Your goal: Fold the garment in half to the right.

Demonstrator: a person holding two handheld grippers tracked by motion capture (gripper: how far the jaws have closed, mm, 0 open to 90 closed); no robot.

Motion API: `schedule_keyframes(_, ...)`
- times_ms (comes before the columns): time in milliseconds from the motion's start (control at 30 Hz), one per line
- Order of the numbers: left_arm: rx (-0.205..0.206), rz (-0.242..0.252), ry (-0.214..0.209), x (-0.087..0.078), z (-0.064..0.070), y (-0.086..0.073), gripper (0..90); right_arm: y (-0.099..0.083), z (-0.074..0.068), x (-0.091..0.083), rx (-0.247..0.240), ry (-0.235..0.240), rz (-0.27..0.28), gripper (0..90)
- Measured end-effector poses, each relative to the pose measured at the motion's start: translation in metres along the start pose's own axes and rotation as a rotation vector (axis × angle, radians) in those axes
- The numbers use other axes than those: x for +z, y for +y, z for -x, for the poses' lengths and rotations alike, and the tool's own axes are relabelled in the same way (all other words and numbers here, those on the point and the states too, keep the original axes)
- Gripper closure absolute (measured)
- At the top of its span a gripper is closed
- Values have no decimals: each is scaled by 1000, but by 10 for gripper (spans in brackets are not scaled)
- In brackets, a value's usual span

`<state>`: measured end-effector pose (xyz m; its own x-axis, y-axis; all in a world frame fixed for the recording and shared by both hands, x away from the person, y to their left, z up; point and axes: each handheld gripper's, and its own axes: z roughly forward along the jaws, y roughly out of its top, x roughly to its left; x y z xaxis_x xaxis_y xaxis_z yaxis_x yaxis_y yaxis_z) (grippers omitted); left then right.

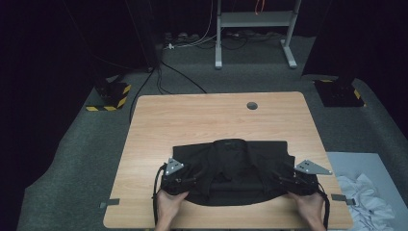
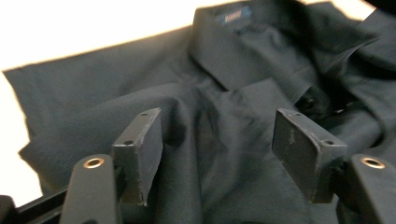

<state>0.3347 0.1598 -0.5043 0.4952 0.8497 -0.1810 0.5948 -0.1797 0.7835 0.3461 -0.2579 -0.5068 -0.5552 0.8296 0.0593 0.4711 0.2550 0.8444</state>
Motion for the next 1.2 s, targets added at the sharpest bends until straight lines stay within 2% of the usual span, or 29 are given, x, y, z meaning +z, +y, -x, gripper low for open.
schedule_keyframes(167,-3,-70,58,15,-6,-7,318,-10,5,14,-5,-7,-59,377)
schedule_keyframes(267,21,-99,85,19,-10,-13,334,-17,11,17,-8,-21,-99,375)
schedule_keyframes(333,34,-99,97,20,-12,-16,340,-22,16,16,-16,-36,-120,368)
schedule_keyframes(433,52,-102,111,18,-13,-17,345,-25,20,14,-15,-45,-120,360)
schedule_keyframes(533,40,-96,123,14,-14,-12,309,-22,21,11,-4,-57,-120,348)
schedule_keyframes(733,37,-74,162,16,-21,3,259,-3,12,14,-5,-38,-68,342)
schedule_keyframes(833,27,-93,173,25,-28,8,256,7,3,23,-25,-16,-64,341)
schedule_keyframes(933,27,-118,175,33,-32,12,256,11,-5,34,-50,-4,-81,342)
schedule_keyframes(1000,42,-124,174,37,-32,13,257,12,-7,41,-65,-10,-103,342)
schedule_keyframes(1133,81,-169,173,49,-29,13,257,8,-5,50,-64,-16,-148,339)
schedule_keyframes(1200,84,-171,170,54,-27,14,257,6,-3,52,-72,-27,-170,335)
